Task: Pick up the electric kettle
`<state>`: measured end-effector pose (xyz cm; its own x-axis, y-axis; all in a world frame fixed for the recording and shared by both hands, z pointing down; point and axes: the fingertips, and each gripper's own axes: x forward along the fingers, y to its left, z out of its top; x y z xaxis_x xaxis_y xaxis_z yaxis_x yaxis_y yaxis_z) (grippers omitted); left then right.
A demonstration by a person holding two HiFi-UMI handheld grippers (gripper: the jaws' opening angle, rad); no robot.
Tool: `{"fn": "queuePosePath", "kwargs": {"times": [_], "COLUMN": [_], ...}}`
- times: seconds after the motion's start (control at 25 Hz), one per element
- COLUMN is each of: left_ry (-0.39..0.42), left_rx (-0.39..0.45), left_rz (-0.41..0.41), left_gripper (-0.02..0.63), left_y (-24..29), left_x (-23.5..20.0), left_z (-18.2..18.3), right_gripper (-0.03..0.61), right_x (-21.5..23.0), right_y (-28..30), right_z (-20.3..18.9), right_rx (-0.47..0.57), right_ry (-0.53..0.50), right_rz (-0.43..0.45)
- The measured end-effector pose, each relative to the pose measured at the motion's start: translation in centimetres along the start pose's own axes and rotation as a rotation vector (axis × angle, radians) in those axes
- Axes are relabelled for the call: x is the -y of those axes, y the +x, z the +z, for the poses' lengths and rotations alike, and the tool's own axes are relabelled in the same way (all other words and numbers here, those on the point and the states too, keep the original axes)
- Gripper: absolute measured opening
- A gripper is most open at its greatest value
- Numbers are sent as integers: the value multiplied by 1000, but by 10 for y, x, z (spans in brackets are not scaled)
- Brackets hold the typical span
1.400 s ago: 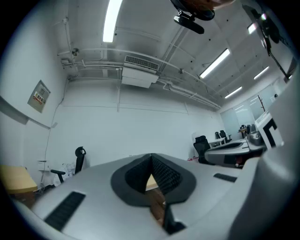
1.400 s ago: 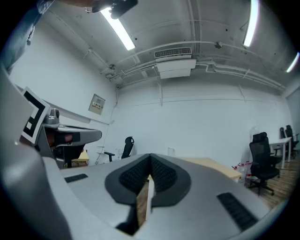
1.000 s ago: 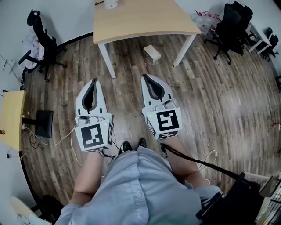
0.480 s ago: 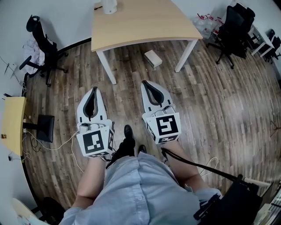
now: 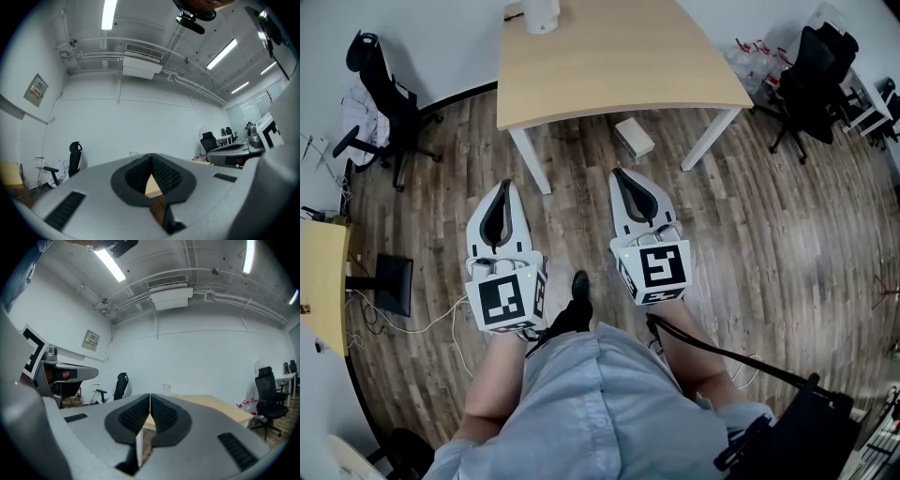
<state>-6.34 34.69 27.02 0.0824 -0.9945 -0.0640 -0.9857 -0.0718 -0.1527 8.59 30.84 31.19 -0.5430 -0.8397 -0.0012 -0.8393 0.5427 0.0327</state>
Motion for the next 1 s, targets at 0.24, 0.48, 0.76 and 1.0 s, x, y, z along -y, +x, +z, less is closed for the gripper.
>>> {"fn": "queuePosePath", "kwargs": {"times": [0.24, 0.48, 0.76, 1.0], "left_ry": [-1, -3, -12, -5], "left_rx": [1, 32, 17, -18], "left_rz": [2, -12, -20, -26], "left_gripper": [0, 0, 0, 0], "left_y": [70, 130, 172, 214], "left_x": [-38, -60, -72, -73], "left_z": [-5, -6, -18, -33], "right_gripper": [3, 3, 3, 3], "right_x": [17, 33, 51, 74], "right_y": [80, 143, 181, 217], "right_z": [6, 17, 15, 6], "right_rx": [3, 24, 14, 4], "right_ry": [1, -14, -24, -4], "right_rz": [-15, -26, -39, -38]}}
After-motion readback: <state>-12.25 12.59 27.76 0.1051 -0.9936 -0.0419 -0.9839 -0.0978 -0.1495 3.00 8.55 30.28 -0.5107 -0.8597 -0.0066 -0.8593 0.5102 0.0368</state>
